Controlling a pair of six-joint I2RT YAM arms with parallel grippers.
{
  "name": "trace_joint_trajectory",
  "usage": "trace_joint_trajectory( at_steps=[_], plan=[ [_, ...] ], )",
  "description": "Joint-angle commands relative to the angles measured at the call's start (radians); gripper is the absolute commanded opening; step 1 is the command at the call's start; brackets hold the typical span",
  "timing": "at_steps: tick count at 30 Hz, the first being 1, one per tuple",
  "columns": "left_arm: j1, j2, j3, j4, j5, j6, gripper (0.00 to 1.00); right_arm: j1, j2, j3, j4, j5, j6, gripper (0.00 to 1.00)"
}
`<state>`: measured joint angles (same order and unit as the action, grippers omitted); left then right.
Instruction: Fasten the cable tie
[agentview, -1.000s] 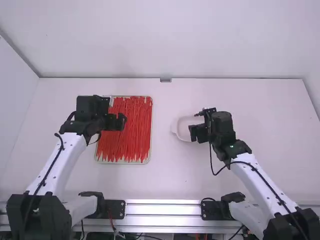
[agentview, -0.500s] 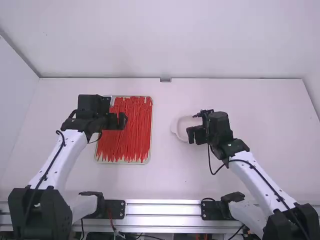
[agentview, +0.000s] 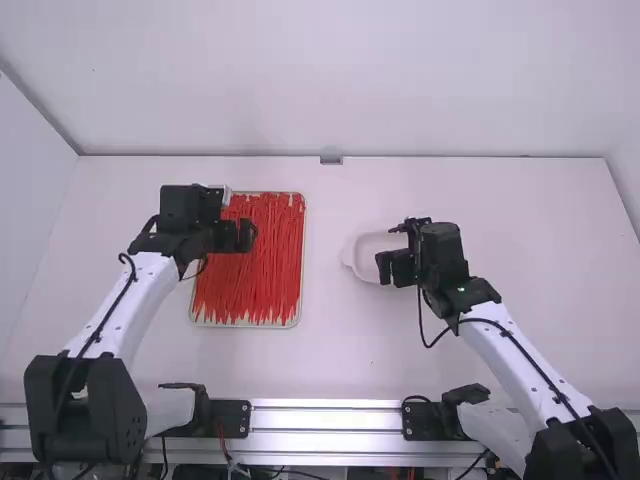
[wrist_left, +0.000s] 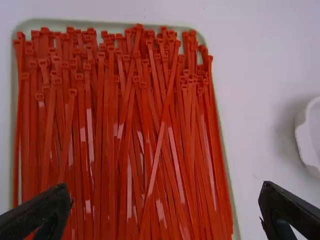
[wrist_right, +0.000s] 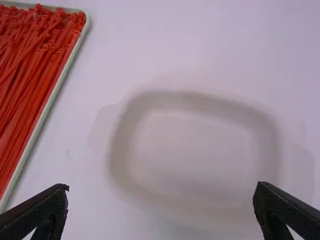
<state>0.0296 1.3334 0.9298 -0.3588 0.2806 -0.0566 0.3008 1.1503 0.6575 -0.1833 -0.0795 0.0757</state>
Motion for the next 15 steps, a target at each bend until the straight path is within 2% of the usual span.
trace_joint_trajectory(
  at_steps=[1, 9, 15],
  plan=[
    [0.010, 0.011, 0.056, 0.008, -0.009, 0.000, 0.99, 0.008, 0.006, 0.036, 0.003, -0.002, -0.002, 0.99],
    [0.010, 0.042, 0.147, 0.006, -0.064, 0.000, 0.99, 0.007, 0.006, 0.036, 0.018, -0.002, -0.002, 0.99],
    [0.010, 0.124, 0.252, -0.037, -0.102, 0.000, 0.99, 0.006, 0.006, 0.036, 0.009, -0.002, -0.002, 0.99]
  ],
)
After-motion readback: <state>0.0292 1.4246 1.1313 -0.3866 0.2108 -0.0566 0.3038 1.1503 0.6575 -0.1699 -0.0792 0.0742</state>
